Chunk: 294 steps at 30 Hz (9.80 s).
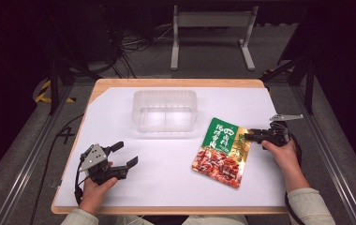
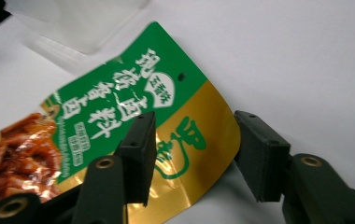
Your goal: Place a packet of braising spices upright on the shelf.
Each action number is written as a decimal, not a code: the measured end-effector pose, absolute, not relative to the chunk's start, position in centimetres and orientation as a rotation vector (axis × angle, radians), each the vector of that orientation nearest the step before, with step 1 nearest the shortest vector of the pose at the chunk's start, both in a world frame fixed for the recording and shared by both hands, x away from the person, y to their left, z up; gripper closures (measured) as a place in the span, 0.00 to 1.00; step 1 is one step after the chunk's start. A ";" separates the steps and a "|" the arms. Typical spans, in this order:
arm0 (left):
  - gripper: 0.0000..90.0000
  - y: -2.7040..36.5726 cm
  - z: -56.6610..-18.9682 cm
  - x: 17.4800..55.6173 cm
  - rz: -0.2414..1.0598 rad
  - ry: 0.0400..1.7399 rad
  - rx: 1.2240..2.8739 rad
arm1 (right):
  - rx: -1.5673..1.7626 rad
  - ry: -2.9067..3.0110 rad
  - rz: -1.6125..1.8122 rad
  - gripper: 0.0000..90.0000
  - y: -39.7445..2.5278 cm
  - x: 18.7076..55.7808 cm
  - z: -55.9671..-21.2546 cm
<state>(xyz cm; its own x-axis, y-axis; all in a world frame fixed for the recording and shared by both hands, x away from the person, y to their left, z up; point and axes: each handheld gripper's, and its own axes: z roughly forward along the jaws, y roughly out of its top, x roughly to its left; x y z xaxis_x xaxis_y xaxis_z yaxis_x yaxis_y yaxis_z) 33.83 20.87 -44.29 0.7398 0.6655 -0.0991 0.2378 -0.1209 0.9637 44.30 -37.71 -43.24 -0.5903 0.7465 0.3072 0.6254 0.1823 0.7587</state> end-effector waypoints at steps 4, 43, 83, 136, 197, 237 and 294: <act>0.21 20.8 -44.3 33.9 0.425 0.723 1.693 | 1.303 2.351 1.463 0.63 -37.6 44.1 -43.1; 0.26 17.7 -43.0 33.6 0.424 0.687 1.815 | 0.892 2.310 1.191 1.00 -33.6 40.0 -37.4; 0.33 10.6 -38.8 32.7 0.350 0.500 1.764 | 0.475 2.181 1.316 1.00 -27.1 31.3 -27.9; 0.99 12.9 -36.7 32.4 0.145 0.360 1.754 | 0.172 2.149 1.412 0.44 -21.0 32.2 -31.4; 0.62 14.9 -36.3 31.9 0.294 0.444 1.740 | 0.095 2.546 1.298 0.99 -15.5 34.4 -34.8; 0.37 20.9 -40.9 32.6 0.408 0.708 1.802 | 0.448 2.461 1.143 0.99 -15.4 43.4 -27.1; 0.34 20.7 -41.6 32.6 0.398 0.690 1.817 | 1.004 2.256 1.100 0.99 -13.5 51.2 -27.1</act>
<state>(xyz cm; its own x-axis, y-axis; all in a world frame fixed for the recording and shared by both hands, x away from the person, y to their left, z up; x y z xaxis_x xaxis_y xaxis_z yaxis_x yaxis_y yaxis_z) 32.60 20.71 -41.64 0.7741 0.6301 -0.0612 0.2629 -0.2321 0.9365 51.23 -13.50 -27.10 -0.6422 0.7637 -0.0663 0.4181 0.4214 0.8047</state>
